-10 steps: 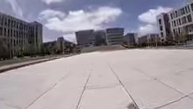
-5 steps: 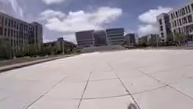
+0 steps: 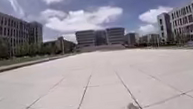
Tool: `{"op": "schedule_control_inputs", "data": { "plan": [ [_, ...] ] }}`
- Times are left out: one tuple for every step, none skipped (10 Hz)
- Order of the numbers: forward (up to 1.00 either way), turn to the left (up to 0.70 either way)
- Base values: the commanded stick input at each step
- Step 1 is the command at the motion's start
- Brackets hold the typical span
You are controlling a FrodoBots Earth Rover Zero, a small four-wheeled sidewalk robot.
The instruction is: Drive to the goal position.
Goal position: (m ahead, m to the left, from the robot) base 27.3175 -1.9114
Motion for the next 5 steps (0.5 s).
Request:
{"op": "schedule_control_inputs", "data": {
  "plan": [
    [0.70, 0.00],
    [0.70, 0.00],
    [0.70, 0.00],
    [0.70, 0.00],
    [0.70, 0.00]
  ]
}}
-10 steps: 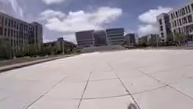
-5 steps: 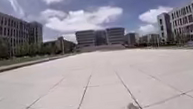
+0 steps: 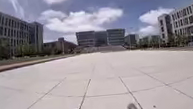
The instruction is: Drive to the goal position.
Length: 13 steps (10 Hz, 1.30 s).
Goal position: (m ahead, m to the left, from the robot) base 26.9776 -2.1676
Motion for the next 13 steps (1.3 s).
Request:
{"op": "schedule_control_inputs", "data": {
  "plan": [
    [0.70, 0.00],
    [0.70, 0.00],
    [0.70, 0.00],
    [0.70, 0.00],
    [0.70, 0.00],
    [0.70, 0.00],
    [0.70, 0.00],
    [0.70, 0.00],
    [0.70, 0.00],
    [0.70, 0.00],
    [0.70, 0.00],
    [0.70, 0.00],
    [0.70, 0.00]
  ]
}}
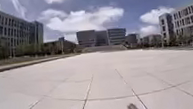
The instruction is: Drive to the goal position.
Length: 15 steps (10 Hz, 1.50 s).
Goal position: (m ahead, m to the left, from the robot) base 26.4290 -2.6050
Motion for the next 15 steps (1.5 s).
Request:
{"op": "schedule_control_inputs", "data": {
  "plan": [
    [0.70, 0.00],
    [0.70, 0.00],
    [0.70, 0.00],
    [0.70, 0.00],
    [0.70, 0.00],
    [0.70, 0.00],
    [0.70, 0.00],
    [0.70, 0.00],
    [0.70, 0.00],
    [0.70, 0.00],
    [0.70, 0.00],
    [0.70, 0.00],
    [0.70, 0.00],
    [0.70, 0.00],
    [0.70, 0.00]
  ]
}}
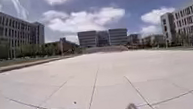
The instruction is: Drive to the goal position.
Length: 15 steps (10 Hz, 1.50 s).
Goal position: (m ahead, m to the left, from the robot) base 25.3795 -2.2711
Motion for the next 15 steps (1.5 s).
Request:
{"op": "schedule_control_inputs", "data": {
  "plan": [
    [0.70, 0.00],
    [0.70, 0.00],
    [0.70, 0.00],
    [0.70, 0.00],
    [0.70, 0.00],
    [0.70, 0.00],
    [0.70, 0.00],
    [0.70, 0.00],
    [0.70, 0.00],
    [0.70, 0.00],
    [0.70, 0.00],
    [0.70, 0.00],
    [0.70, 0.00],
    [0.70, 0.00],
    [0.70, 0.00]
  ]
}}
